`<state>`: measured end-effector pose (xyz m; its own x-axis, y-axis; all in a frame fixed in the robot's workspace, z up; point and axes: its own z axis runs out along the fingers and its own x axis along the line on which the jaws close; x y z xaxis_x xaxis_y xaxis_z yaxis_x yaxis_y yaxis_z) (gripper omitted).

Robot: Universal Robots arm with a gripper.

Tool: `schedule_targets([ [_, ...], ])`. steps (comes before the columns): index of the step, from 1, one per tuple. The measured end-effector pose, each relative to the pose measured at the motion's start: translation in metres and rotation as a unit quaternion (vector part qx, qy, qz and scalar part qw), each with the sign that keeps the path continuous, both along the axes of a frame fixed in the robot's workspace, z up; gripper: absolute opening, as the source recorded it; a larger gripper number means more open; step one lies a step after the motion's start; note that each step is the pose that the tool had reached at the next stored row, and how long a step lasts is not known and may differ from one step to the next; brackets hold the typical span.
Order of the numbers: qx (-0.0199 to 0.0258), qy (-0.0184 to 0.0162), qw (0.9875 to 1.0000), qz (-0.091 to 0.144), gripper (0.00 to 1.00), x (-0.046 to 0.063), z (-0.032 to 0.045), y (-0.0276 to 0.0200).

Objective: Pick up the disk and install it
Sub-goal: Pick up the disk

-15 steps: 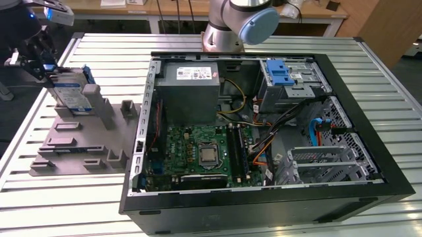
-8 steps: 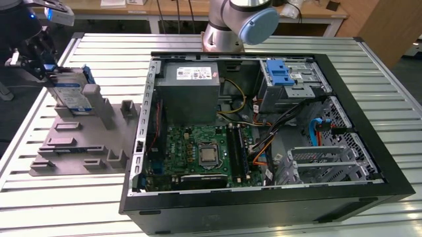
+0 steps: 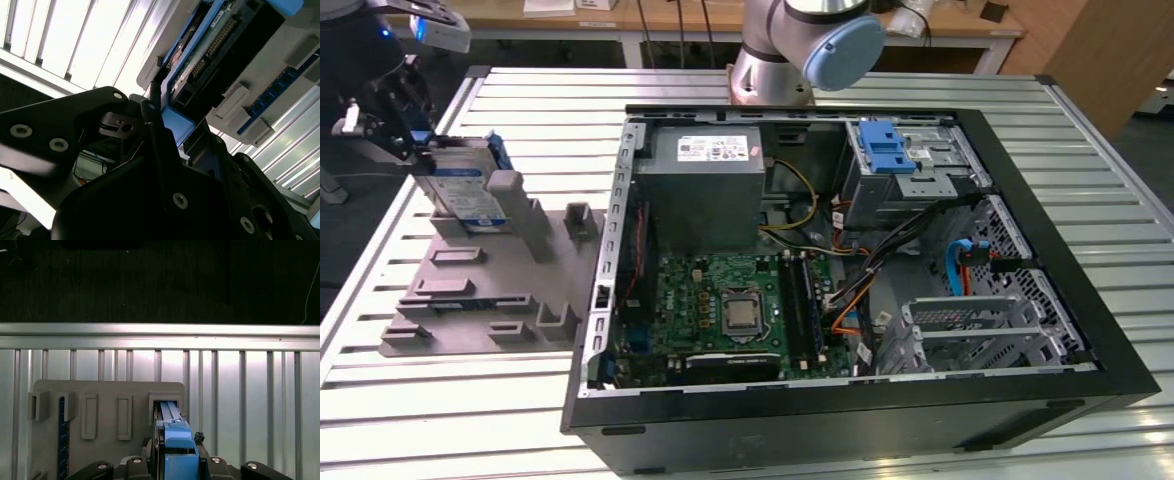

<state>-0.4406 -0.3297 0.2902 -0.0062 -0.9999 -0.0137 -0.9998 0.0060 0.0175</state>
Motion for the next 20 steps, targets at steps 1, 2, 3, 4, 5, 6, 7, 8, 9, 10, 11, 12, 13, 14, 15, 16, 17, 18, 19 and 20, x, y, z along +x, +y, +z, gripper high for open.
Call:
schedule_targets([
  [1, 0.0000, 0.0000, 1.0000, 0.000, 0.42, 0.0000, 0.0000, 0.0000],
  [2, -0.0001, 0.0001, 1.0000, 0.000, 0.42, 0.0000, 0.0000, 0.0000],
  [3, -0.0001, 0.0001, 1.0000, 0.000, 0.36, 0.0000, 0.0001, 0.0000],
  [4, 0.0000, 0.0001, 1.0000, 0.000, 0.36, 0.0000, 0.0000, 0.0000],
  [5, 0.0000, 0.0000, 1.0000, 0.000, 0.36, 0.0000, 0.0000, 0.0000],
  [6, 0.0000, 0.0000, 1.0000, 0.000, 0.36, 0.0000, 0.0000, 0.0000],
  [7, 0.0000, 0.0000, 1.0000, 0.000, 0.36, 0.0000, -0.0001, 0.0000],
  [8, 0.0000, 0.0000, 1.0000, 0.000, 0.36, 0.0000, -0.0001, 0.0000],
  [9, 0.0000, 0.0000, 1.0000, 0.000, 0.36, 0.0000, -0.0001, 0.0000],
  [10, 0.0000, 0.0000, 1.0000, 0.000, 0.36, 0.0000, -0.0001, 0.0000],
  [11, 0.0000, 0.0000, 1.0000, 0.000, 0.36, 0.0000, -0.0001, 0.0000],
  [12, 0.0000, 0.0000, 1.0000, 0.000, 0.36, 0.0000, -0.0001, 0.0000],
  [13, 0.0000, 0.0000, 1.0000, 0.000, 0.36, 0.0000, -0.0001, 0.0000],
  [14, 0.0000, 0.0000, 1.0000, 0.000, 0.36, 0.0000, -0.0001, 0.0000],
  [15, 0.0000, 0.0000, 1.0000, -0.001, 0.36, 0.0000, -0.0001, 0.0000],
  [16, 0.0000, 0.0000, 1.0000, -0.003, 0.36, 0.0000, -0.0001, 0.0000],
  [17, 0.0000, 0.0000, 1.0000, -0.005, 0.36, 0.0000, -0.0001, 0.0000],
  [18, 0.0000, 0.0000, 1.0000, -0.007, 0.36, 0.0000, -0.0001, 0.0000],
  [19, 0.0000, 0.0000, 1.0000, -0.007, 0.36, 0.0000, -0.0001, 0.0000],
  [20, -0.0001, -0.0001, 1.0000, -0.007, 0.36, 0.0000, -0.0001, 0.0000],
])
